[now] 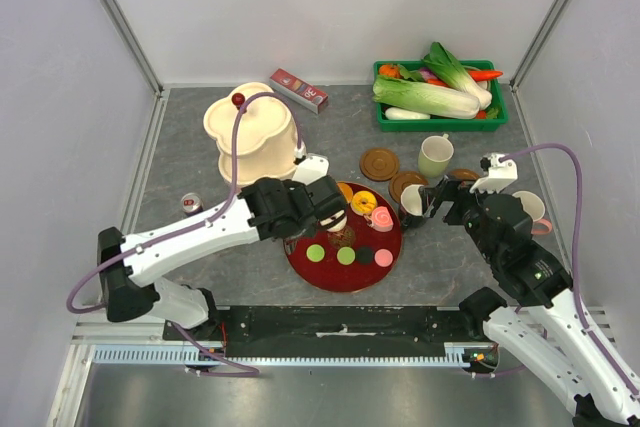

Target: Serve the afternoon tea

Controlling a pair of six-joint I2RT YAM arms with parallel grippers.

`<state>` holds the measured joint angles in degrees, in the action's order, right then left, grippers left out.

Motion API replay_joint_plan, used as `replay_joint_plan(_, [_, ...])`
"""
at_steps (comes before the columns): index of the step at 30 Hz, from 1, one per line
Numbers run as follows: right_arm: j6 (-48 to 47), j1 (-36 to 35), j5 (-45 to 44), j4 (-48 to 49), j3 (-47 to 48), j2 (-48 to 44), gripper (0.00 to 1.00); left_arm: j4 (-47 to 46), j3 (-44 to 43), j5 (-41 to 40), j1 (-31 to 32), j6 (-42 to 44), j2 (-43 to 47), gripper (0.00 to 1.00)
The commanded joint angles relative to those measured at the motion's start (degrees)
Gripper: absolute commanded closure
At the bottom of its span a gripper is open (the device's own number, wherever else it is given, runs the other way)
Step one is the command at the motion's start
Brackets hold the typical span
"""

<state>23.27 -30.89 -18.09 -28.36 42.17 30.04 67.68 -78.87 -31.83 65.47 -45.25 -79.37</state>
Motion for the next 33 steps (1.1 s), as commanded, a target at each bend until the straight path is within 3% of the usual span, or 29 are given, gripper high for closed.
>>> replay_joint_plan(1, [-0.59,-0.13,-0.19,0.67,-0.34,-0.69,0.02,-3.60,-0.94,-5.96,-2.63,4.64,-2.45,0.68])
replay_joint_plan(12, [-0.50,-0.13,0.07,0.85,-0.86,-1.48,0.02,-13.63,0.74,-1.21,-7.90,14.14,-7.98,0.69])
replay_joint_plan(23, [-0.41,-0.13,0.68,1.20,-1.30,-1.83,0.02,-14.77,1.88,-2.79,-11.50,13.35,-11.85,0.70])
replay_joint_plan(33, [-0.33,-0.04,1.39,1.46,-1.48,-1.92,0.02,-16.62,4.25,1.69,-13.97,11.86,-11.24,0.69])
